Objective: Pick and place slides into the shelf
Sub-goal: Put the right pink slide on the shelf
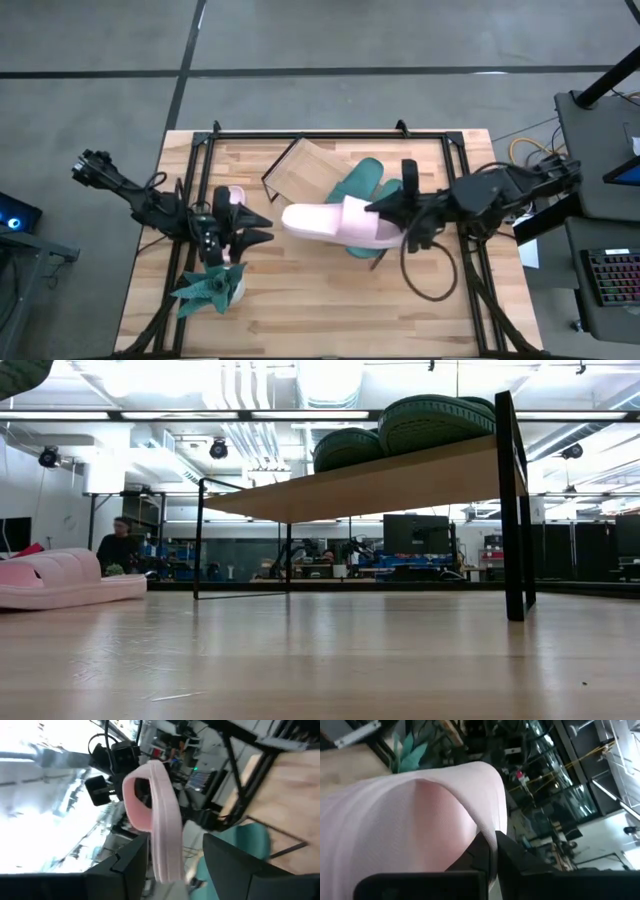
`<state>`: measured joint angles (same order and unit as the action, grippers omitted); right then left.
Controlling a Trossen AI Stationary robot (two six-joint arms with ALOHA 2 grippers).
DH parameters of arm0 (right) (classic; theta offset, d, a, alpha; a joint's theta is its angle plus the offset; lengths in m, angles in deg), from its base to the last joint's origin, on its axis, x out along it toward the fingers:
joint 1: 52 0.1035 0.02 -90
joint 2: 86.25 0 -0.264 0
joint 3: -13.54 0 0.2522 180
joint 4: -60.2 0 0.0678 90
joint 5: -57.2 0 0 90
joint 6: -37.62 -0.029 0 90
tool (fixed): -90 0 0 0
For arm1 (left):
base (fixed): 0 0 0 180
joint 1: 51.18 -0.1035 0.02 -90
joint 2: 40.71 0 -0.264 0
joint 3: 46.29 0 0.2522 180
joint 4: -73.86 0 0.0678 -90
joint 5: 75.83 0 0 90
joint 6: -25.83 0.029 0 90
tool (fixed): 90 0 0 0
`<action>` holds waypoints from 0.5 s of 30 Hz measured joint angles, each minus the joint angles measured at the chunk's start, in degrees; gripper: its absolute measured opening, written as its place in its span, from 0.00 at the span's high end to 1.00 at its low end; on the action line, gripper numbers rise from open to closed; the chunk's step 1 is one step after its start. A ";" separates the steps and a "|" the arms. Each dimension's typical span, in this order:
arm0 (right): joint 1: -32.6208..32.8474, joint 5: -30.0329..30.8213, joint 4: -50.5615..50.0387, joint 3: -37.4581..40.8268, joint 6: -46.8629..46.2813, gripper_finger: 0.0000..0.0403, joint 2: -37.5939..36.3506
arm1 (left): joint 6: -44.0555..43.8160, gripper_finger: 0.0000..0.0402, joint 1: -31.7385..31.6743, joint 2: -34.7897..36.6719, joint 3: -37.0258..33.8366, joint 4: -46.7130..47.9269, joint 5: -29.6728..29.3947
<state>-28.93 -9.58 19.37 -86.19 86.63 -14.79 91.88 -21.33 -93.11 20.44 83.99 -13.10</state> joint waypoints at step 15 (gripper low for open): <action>0.04 -2.45 5.41 0.71 4.44 0.98 2.73 | 6.40 0.57 -0.30 -0.38 -3.78 -7.64 -1.57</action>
<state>-28.89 -12.04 24.77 -85.48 91.07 -12.05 98.28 -21.64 -93.48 16.66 76.35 -14.67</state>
